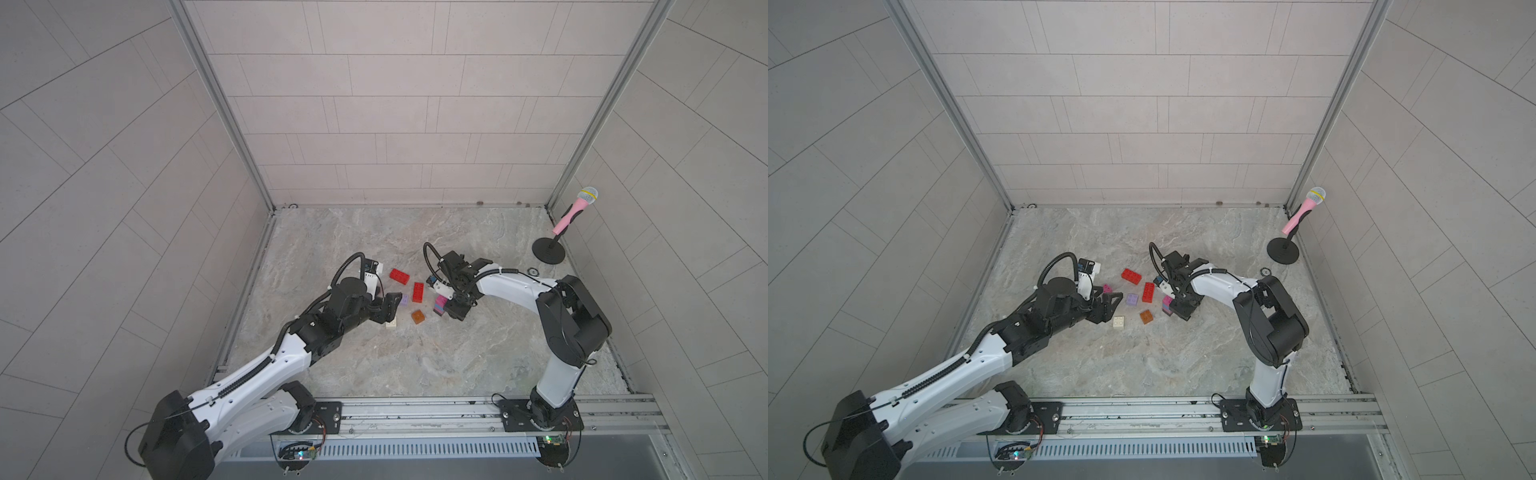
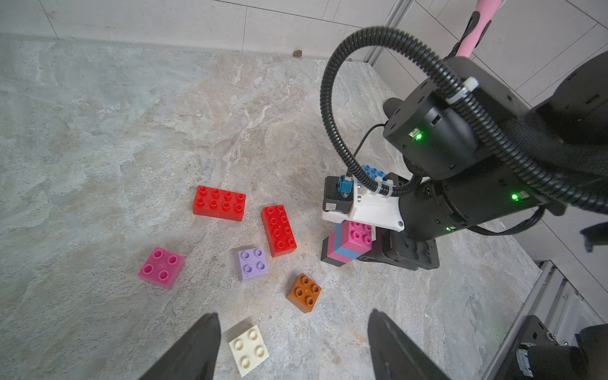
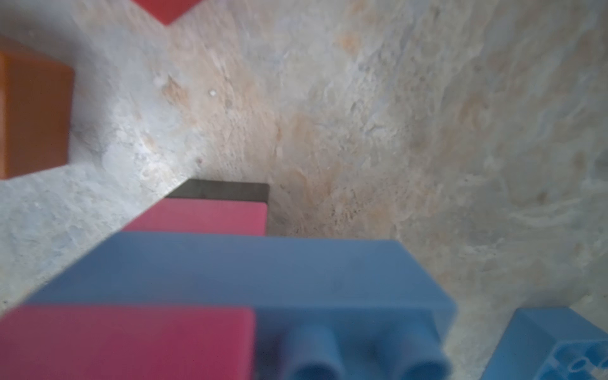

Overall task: Assemble the letter p with lego
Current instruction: Pick up the lego brick from the center of the board.

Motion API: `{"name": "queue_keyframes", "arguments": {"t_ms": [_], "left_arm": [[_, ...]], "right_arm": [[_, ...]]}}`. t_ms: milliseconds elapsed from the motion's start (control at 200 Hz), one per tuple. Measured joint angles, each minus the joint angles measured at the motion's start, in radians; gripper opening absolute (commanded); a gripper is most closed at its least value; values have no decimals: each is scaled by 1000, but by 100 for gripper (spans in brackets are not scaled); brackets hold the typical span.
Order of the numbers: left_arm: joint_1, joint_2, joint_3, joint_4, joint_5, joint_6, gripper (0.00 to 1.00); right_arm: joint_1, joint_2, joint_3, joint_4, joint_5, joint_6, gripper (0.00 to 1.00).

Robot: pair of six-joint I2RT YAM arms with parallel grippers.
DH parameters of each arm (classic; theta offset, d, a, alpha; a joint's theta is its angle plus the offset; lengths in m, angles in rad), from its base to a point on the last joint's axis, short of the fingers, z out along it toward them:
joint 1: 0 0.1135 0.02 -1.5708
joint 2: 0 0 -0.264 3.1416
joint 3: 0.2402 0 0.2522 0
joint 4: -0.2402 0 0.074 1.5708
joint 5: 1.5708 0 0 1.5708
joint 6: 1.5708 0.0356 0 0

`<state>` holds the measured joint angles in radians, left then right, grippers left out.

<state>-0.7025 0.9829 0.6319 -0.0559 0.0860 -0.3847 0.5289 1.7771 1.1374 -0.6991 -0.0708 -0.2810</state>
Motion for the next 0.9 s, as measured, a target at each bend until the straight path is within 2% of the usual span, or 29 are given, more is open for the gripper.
{"name": "queue_keyframes", "arguments": {"t_ms": [595,746,901], "left_arm": [[0,9,0,6,0,1,77],[0,9,0,6,0,1,77],[0,9,0,6,-1,1,77]], "right_arm": [[0,3,0,0,4,0,38],[0,3,0,2,8,3,25],[0,1,0,4,11,8,20]]}}
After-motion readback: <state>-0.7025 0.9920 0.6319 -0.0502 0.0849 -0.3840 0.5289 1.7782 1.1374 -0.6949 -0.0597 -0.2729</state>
